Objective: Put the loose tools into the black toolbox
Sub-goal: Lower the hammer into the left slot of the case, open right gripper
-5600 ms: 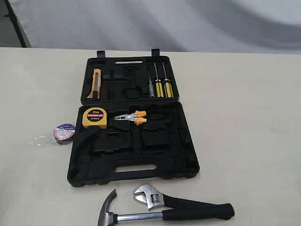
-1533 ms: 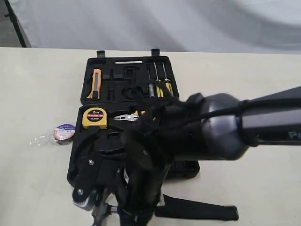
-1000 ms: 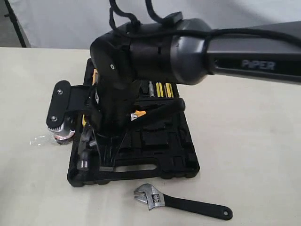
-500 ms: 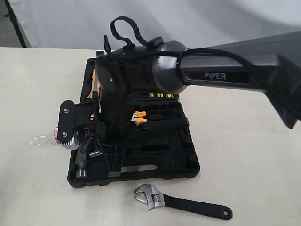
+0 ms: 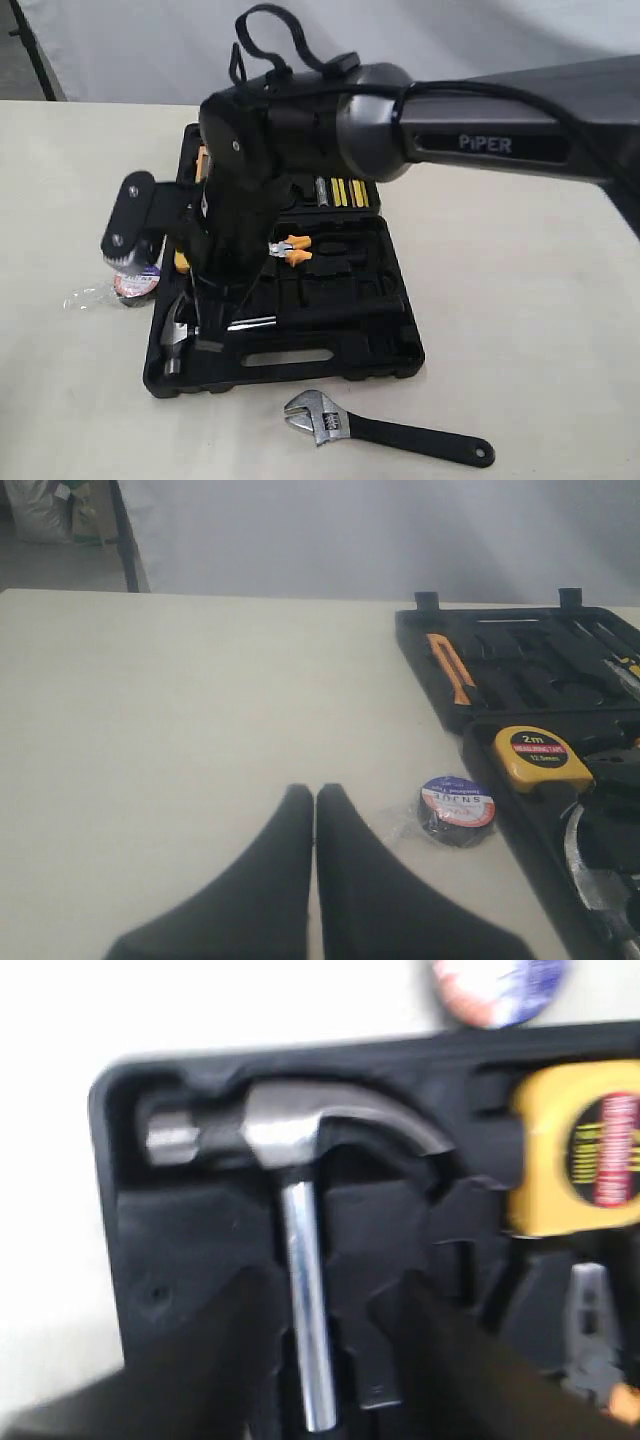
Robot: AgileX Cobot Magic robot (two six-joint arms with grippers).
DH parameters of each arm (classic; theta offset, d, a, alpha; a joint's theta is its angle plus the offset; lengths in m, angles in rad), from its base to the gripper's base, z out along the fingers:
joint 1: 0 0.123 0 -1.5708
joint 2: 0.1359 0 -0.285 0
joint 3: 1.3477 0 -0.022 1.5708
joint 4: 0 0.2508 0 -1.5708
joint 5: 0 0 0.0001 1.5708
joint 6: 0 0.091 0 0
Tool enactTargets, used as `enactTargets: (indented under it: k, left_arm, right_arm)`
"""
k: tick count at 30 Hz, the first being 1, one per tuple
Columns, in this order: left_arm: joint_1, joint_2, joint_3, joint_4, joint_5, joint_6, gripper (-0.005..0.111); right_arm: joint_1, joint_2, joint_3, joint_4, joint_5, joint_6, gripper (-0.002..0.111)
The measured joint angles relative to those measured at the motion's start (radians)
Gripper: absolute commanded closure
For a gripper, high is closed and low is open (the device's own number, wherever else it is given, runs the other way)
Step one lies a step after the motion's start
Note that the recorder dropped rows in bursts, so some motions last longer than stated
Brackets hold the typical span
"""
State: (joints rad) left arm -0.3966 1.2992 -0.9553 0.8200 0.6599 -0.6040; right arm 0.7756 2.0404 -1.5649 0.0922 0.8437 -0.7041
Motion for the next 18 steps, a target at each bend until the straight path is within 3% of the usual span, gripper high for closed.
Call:
enactTargets:
  k: [8, 18]
  left_arm:
    - [0.000, 0.000, 0.000, 0.000, 0.000, 0.000, 0.105]
    - [0.000, 0.000, 0.000, 0.000, 0.000, 0.000, 0.105]
  right_arm:
    - [0.000, 0.004, -0.054, 0.019, 0.020, 0.183, 0.108]
    - [-0.002, 0.211, -0.125, 0.049, 0.093, 0.309, 0.108]
